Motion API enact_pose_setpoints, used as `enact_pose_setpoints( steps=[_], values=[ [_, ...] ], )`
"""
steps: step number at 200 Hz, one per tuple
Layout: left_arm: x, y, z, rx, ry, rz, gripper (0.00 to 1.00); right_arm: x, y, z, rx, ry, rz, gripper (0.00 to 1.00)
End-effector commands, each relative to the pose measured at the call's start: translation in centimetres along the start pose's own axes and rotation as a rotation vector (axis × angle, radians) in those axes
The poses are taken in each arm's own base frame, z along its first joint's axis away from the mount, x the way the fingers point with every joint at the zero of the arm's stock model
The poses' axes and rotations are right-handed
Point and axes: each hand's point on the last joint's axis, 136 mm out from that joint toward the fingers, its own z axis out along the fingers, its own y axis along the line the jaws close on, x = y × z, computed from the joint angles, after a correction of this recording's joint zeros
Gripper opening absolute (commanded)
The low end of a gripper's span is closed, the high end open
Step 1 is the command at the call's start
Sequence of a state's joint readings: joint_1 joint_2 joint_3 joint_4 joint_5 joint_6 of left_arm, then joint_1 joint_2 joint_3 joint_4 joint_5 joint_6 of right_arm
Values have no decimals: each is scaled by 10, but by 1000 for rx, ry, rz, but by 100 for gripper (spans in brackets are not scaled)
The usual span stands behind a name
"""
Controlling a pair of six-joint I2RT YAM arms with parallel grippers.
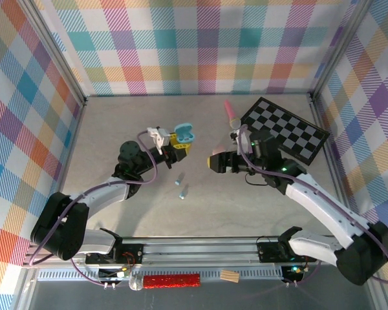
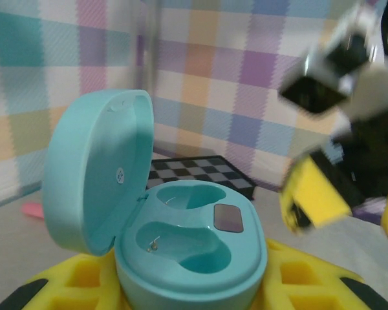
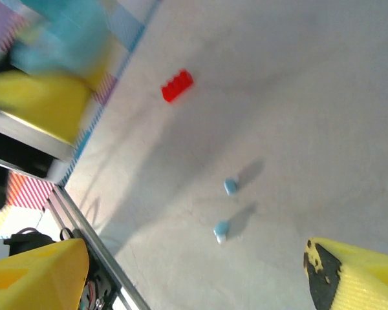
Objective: Insert the wireless bluetooth earbuds into the charging case
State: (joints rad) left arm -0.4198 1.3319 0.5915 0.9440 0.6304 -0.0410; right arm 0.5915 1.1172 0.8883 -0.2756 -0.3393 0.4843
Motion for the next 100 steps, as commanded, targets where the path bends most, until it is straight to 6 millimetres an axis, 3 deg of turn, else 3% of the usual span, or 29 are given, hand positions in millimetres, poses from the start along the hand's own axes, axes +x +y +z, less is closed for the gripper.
enact_pose_setpoints(
  steps=[1, 51, 100],
  values=[
    [-28, 15, -14, -65, -75, 39, 34, 15, -2, 27, -34, 60, 124, 85],
    [-40, 59, -33, -196, -108, 43, 34, 72, -18, 92, 92, 281, 180, 68],
    [-54, 84, -41, -214, -167, 32, 34, 108, -22, 130, 203, 422, 173, 51]
  ],
)
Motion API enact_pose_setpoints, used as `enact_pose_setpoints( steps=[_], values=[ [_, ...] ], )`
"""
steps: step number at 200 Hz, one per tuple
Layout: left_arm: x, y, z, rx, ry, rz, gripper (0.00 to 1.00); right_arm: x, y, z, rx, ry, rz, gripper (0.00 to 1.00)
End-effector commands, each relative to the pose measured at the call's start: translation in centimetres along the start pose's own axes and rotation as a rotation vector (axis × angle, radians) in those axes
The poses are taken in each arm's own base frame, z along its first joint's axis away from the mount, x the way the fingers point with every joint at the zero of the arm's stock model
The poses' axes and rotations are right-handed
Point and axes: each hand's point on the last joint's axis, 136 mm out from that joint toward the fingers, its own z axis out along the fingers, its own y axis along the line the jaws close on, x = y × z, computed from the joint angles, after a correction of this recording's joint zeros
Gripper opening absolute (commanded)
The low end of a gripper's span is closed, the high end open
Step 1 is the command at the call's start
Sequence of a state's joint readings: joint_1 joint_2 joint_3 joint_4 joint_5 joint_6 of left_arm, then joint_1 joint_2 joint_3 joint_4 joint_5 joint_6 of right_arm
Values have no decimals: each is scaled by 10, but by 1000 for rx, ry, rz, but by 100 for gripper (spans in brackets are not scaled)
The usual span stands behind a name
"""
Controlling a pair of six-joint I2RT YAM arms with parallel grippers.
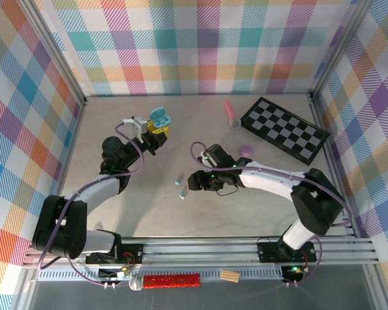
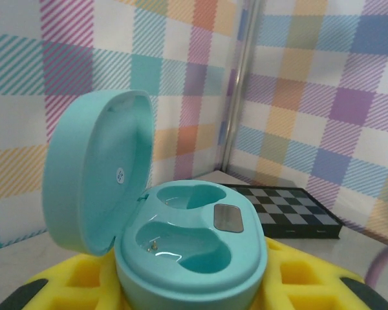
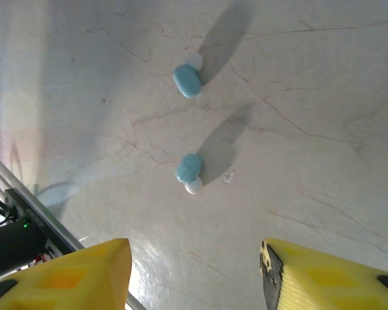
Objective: Insert the wireless bluetooth earbuds into the charging case
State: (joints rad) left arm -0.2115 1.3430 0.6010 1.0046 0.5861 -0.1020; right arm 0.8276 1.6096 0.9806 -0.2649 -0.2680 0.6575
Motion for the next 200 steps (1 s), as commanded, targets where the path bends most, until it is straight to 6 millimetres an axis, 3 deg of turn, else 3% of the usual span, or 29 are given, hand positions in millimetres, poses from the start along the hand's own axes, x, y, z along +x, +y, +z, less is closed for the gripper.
enact_pose_setpoints(
  steps=[1, 47, 101, 200],
  values=[
    [-28, 4, 1, 25, -91, 22, 34, -1, 4, 11, 44, 17, 12, 51],
    [-29, 12, 0, 14, -93, 22, 34, 2, 8, 46, 26, 97, 27, 49],
    [-29, 11, 0, 20, -91, 23, 34, 6, 9, 69, 5, 164, 49, 47],
    [-31, 8, 2, 43, -85, 20, 34, 14, 6, 87, -16, 224, 83, 30]
  ],
)
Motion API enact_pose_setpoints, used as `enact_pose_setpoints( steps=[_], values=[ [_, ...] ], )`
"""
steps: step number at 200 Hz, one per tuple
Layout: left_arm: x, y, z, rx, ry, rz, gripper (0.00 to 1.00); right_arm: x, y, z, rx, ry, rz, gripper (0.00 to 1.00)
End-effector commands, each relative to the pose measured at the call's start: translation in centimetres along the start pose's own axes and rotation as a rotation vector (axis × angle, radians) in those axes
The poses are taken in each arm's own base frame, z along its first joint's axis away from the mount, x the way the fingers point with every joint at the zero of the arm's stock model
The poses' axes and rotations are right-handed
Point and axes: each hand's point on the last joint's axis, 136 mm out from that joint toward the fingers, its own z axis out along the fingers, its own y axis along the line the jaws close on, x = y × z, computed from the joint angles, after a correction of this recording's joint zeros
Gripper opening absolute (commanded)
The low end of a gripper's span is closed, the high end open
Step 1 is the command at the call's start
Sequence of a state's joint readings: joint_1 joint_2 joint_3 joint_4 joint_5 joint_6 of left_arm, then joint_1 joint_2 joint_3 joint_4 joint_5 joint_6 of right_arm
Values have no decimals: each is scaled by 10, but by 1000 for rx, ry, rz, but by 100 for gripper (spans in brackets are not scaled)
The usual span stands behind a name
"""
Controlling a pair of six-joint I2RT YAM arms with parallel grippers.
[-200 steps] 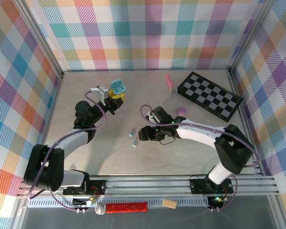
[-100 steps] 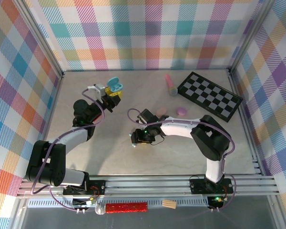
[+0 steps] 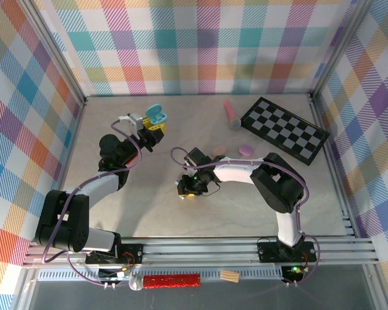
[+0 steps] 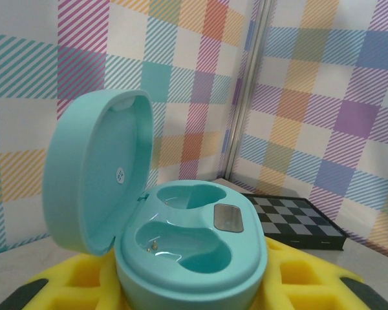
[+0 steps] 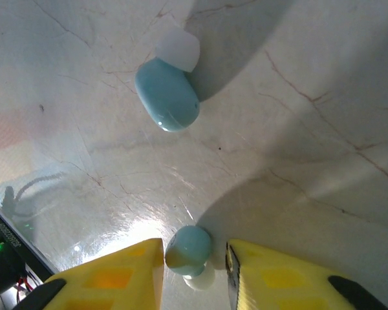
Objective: Insert the wireless bluetooth earbuds into the charging case
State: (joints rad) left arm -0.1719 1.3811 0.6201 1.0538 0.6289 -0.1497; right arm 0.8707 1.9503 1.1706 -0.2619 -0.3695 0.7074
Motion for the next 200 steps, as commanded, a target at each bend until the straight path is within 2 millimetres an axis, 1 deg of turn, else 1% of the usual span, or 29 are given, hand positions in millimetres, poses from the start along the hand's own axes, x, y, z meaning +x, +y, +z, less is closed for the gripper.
enact_pose_setpoints(
  steps=[1, 34, 58, 80, 99, 106, 130, 158, 176, 200],
  values=[
    [-26, -3, 2, 35, -66, 44, 34, 3, 5, 9, -19, 33, 6, 30],
    [-26, -4, 2, 43, -65, 42, 34, 3, 3, 13, -6, 50, 9, 24],
    [-26, -6, 2, 52, -62, 41, 35, 2, 4, 8, 6, 43, -4, 22],
    [-25, -9, 1, 64, -58, 41, 35, 1, 6, -5, 8, 28, -45, 22],
    [-25, -13, 0, 77, -53, 44, 35, 3, 1, -21, 4, 41, -93, 21],
    [-25, -14, -1, 81, -50, 45, 35, 5, -5, -27, 10, 52, -110, 21],
    [-25, -18, -6, 83, -50, 49, 35, 14, -35, -47, 53, 88, -141, 21],
    [-25, -23, -11, 86, -45, 48, 35, 22, -56, -72, -2, 123, -114, 23],
    [-26, -26, -14, 89, -46, 49, 35, 32, -77, -78, 39, 175, -105, 23],
    [-26, -29, -17, 83, -42, 48, 35, 38, -101, -81, 114, 203, -65, 23]
  ],
)
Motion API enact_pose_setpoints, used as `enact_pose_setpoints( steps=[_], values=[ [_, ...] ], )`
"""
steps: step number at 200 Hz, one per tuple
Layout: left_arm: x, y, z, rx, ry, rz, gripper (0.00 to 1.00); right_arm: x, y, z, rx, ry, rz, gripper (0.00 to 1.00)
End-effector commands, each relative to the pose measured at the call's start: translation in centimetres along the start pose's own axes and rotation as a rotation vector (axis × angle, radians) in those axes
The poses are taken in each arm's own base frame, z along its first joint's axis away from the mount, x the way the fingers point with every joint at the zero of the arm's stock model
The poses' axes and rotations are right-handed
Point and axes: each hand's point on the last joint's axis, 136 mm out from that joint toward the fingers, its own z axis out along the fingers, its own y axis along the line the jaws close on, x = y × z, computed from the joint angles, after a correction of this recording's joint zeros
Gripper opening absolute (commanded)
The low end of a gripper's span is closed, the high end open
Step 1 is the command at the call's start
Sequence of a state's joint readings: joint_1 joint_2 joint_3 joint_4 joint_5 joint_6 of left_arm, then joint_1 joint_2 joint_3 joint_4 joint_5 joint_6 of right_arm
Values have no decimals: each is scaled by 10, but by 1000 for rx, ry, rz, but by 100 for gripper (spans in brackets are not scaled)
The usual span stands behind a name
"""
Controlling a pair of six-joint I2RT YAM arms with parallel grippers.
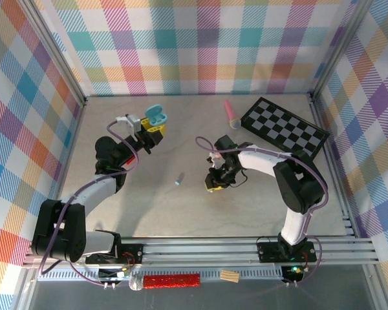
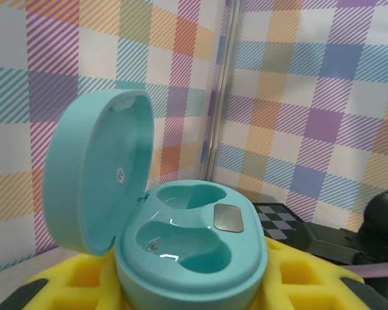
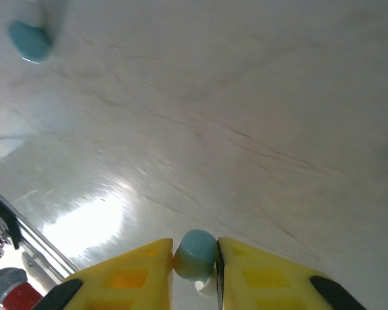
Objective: Insert the wireless bluetooth earbuds into the charging case
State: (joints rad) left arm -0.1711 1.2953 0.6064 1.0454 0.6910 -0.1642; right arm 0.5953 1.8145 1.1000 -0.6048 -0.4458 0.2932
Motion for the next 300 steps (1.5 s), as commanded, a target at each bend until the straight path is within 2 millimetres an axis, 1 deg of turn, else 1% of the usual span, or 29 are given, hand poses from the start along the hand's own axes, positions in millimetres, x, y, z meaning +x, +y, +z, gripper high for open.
enact_pose_setpoints(
  steps=[1, 17, 40, 63, 94, 109, 119, 131, 144, 172, 193, 222, 245, 266, 300],
  values=[
    [-6, -5, -7, 9, -9, 23, 35, 31, -16, 1, 53, 112, -17, 23],
    [-4, -7, -9, 7, -4, 22, 35, 30, -26, 2, 104, 109, -21, 24],
    [-3, -8, -10, 9, 3, 23, 35, 27, -34, 0, 152, 105, -32, 24],
    [-3, -9, -10, 8, 9, 25, 35, 24, -41, 0, 198, 111, -46, 28],
    [-6, -11, -11, 7, 8, 31, 35, 20, -49, 0, 243, 116, -52, 29],
    [-6, -11, -12, 8, 13, 30, 35, 17, -47, -5, 255, 94, -53, 29],
    [-5, -12, -12, 5, 17, 31, 35, 15, -44, -11, 257, 72, -55, 32],
    [-4, -11, -13, 0, 19, 32, 35, 12, -41, -18, 265, 46, -54, 36],
    [-5, -11, -13, -4, 17, 37, 35, 11, -37, -26, 280, 23, -53, 43],
    [-5, -8, -13, -14, 14, 45, 35, 9, -29, -39, 339, -34, -58, 52],
    [-6, -2, -13, -50, 8, 54, 35, 7, -26, -48, 433, -108, -30, 54],
    [-3, 13, -15, -131, 13, 57, 34, 4, -28, -66, 661, -279, -14, 56],
    [0, 26, -17, -188, 24, 64, 35, 8, -26, -73, 786, -370, -16, 57],
    [0, 32, -17, -208, 23, 73, 35, 11, -23, -74, 886, -388, -38, 55],
    [-4, 37, -17, -219, 12, 78, 35, 11, -13, -56, 952, -358, -66, 51]
  ],
)
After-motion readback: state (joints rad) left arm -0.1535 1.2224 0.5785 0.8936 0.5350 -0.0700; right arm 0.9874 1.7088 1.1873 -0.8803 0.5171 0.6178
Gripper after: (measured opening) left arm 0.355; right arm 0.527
